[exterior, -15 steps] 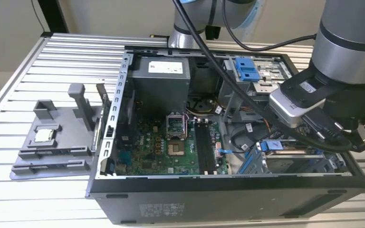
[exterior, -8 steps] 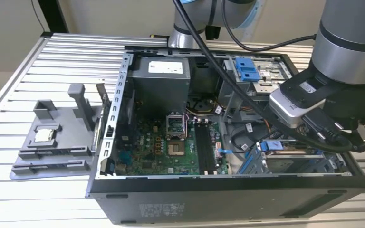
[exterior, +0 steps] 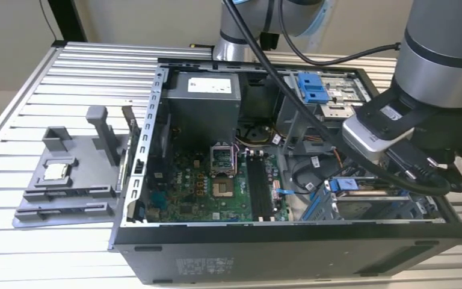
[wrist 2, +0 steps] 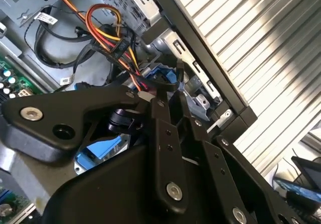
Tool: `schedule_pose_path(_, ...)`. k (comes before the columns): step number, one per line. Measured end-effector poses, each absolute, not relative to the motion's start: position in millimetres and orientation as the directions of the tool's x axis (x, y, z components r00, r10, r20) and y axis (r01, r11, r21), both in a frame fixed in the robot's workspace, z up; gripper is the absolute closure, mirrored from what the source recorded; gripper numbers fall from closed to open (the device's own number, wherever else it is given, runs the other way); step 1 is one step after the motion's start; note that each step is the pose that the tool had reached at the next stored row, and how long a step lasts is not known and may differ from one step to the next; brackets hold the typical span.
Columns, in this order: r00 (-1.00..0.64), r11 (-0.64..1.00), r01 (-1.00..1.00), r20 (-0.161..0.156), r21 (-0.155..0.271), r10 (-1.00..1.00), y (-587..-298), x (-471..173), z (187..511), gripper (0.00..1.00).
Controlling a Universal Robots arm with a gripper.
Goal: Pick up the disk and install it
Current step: 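Insert the second disk wire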
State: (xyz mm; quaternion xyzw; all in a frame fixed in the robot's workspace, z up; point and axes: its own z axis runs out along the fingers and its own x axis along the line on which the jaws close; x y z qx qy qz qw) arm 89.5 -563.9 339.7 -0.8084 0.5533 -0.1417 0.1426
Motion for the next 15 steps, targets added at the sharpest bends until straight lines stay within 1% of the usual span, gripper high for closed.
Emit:
schedule_pose_path(3, 0.361, -0.361, -0.839, 0.079, -0.407, -0.929, -566.8, 89.5, 339.8, 0.0)
schedule_pose_path(7, 0.37, -0.37, -0.829, 0.085, -0.42, -0.925, -573.3, 89.5, 339.7, 0.0)
schedule_pose_path(15, 0.478, -0.467, -0.776, 0.087, -0.423, -0.874, -573.9, 89.6, 337.8, 0.0)
